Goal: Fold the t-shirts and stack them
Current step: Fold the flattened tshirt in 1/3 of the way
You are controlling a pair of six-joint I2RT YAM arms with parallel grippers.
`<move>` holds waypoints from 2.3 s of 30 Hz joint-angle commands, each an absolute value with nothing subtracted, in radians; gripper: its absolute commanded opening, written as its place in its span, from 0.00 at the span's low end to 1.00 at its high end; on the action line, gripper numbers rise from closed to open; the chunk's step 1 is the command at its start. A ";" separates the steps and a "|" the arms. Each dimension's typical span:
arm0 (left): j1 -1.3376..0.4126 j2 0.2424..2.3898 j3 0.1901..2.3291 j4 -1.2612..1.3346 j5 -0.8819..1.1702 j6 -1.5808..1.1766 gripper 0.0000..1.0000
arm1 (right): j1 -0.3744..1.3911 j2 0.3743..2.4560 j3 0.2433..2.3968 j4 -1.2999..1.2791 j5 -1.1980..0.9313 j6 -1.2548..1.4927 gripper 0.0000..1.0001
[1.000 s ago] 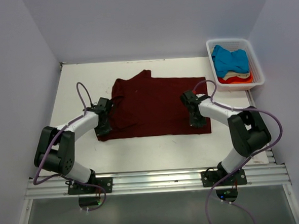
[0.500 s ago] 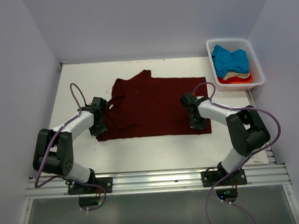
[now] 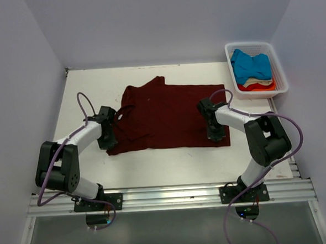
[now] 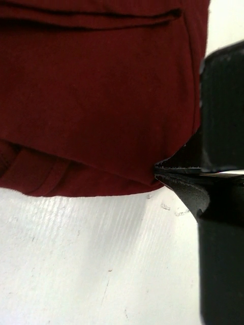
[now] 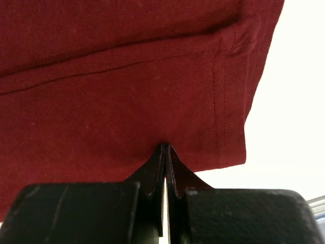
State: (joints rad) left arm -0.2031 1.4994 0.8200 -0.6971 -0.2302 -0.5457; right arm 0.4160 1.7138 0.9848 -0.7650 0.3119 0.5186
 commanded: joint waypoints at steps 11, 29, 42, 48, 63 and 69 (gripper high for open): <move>-0.196 1.270 0.934 -0.818 -0.112 -0.523 0.00 | 0.426 1.655 0.933 -0.891 0.095 0.545 0.00; -0.196 1.539 0.867 -0.561 -0.150 -0.508 0.00 | 0.425 1.781 1.143 -0.896 0.204 0.526 0.00; -0.195 1.598 0.769 -0.610 -0.028 -0.548 0.00 | 0.425 1.752 1.106 -0.900 0.178 0.502 0.00; -0.195 1.542 0.746 -0.664 0.020 -0.606 0.00 | 0.426 1.729 1.075 -0.896 0.160 0.494 0.00; -0.196 1.292 0.840 -0.735 0.005 -0.611 0.00 | 0.428 1.571 1.088 -0.810 0.010 0.434 0.00; -0.196 1.307 0.985 -0.652 -0.026 -0.557 0.00 | 0.460 1.561 1.137 -0.521 -0.300 0.485 0.00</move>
